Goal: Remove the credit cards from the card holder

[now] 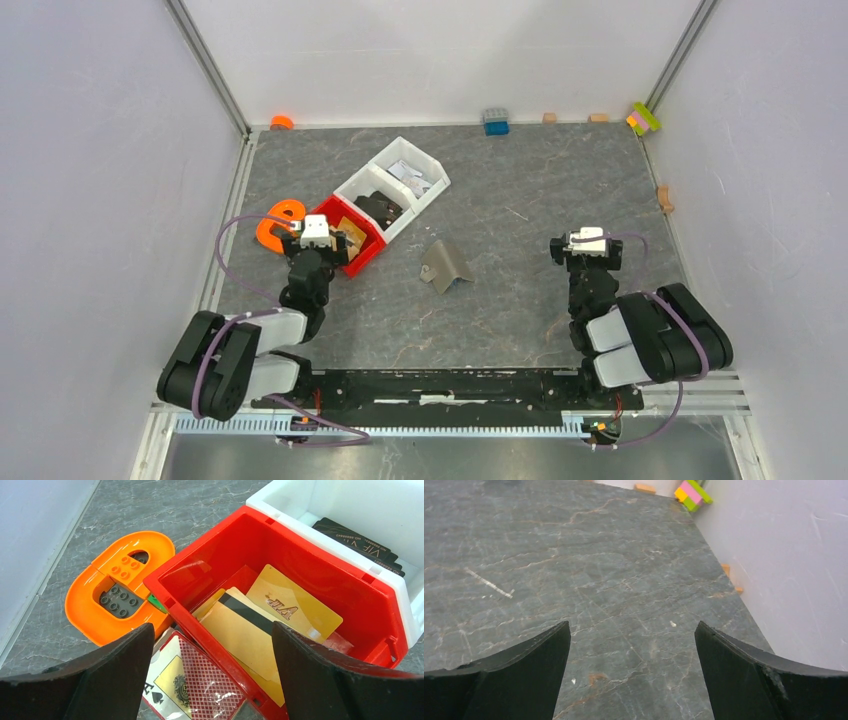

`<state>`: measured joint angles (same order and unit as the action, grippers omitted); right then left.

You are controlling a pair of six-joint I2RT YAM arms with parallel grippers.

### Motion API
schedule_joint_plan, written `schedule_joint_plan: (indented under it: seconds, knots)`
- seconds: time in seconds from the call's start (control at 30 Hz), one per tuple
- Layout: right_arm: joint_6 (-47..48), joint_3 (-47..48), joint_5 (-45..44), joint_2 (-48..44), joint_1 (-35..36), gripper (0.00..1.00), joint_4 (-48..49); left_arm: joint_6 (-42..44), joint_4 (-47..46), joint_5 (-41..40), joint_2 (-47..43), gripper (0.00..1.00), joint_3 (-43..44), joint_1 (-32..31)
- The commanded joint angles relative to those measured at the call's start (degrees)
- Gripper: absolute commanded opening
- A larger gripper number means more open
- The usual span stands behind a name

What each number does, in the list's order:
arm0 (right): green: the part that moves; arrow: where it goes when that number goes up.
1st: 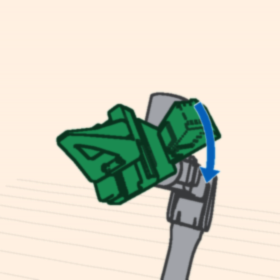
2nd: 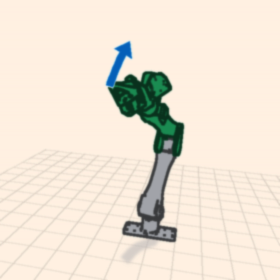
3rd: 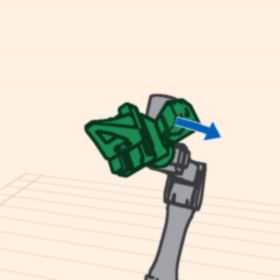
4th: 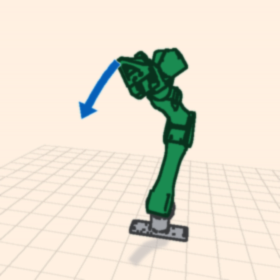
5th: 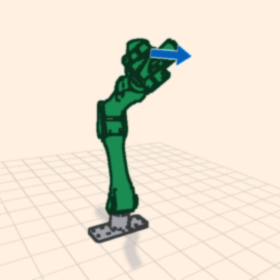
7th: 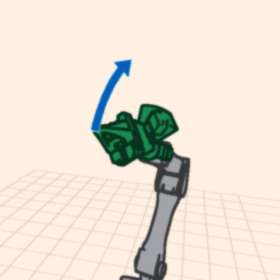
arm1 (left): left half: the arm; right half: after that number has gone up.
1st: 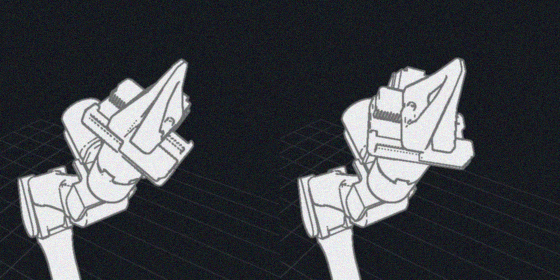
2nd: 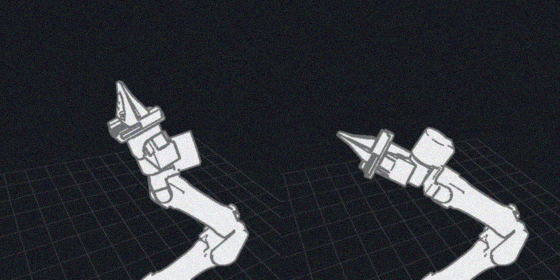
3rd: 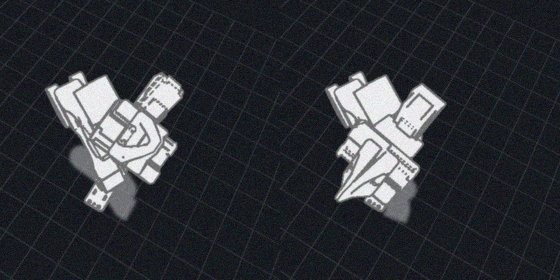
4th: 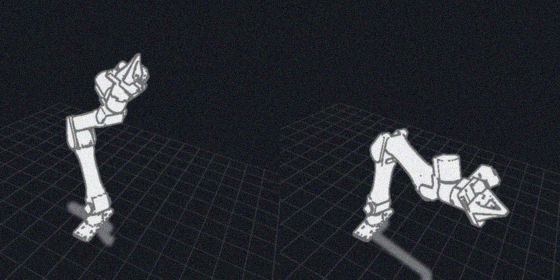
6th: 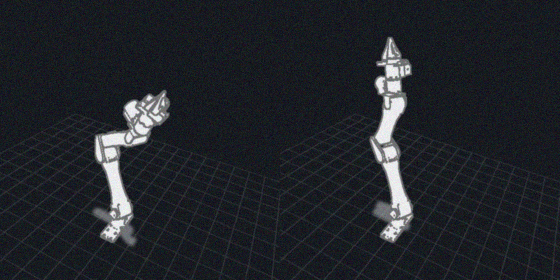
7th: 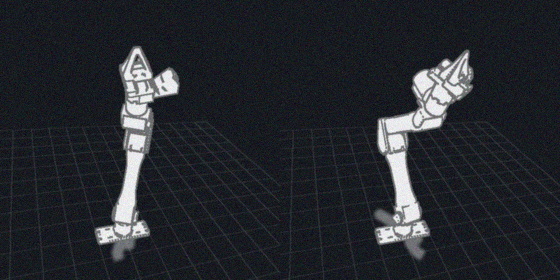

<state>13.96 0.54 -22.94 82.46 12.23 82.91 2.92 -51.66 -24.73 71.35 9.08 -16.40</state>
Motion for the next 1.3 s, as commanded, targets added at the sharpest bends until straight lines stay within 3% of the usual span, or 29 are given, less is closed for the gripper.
schedule_joint_plan:
  seconds: [0.0, 0.03, 0.1, 0.13, 0.17, 0.23, 0.3, 0.37, 0.53, 1.27]
  knots:
    - [-2.0, -9.7, -7.9, -2.2, -0.2, 0.98, 9.5, 1.9, -4.3, 2.6, 0.7, 0.91, 2.5, 1.3]
    - [-2.4, -6.1, -7.9, -2.7, -0.3, 0.98, 0.5, 2.0, -3.4, 3.1, 1.4, 0.9, 3.4, 1.6]
    - [-2.7, -8.3, -7.1, -2.9, -1.0, 0.98, 4.9, 3.6, -2.3, 5.5, 3.9, 0.87, 4.9, 2.3]
    - [-2.1, -8.7, -6.8, -2.3, -0.9, 0.98, 7.3, 4.8, -9.4, 8.3, 6.5, 0.86, 2.9, 2.7]
    - [-2.1, -8.3, -6.8, -2.4, -0.9, 0.98, 6.4, 4.2, -18.7, 5.4, 10.2, 0.89, 0.8, 3.2]
    - [-2.4, -7.1, -6.6, -2.7, -0.9, 0.98, 3.1, 1.9, -23.7, 6.7, 12.9, 0.93, -1.1, 5.0]
    - [-2.2, -7.5, -6.7, -2.5, -0.9, 0.98, 4.4, 1.6, -21.1, 8.3, 14.2, 0.98, 1.2, 6.1]
    - [-2.2, -7.2, -6.7, -2.5, -0.9, 0.98, 4.0, -0.1, -12.1, 9.1, 12.6, 1.0, 4.2, 7.4]
    - [-2.4, -6.9, -6.4, -2.4, -0.9, 0.98, 3.3, -2.0, -12.4, 4.6, 13.7, 1.0, 5.2, 7.8]
    - [-2.4, -7.1, -6.4, -2.5, -1.0, 0.98, 3.5, -2.3, -10.0, 6.7, 13.5, 1.0, 6.1, 9.0]
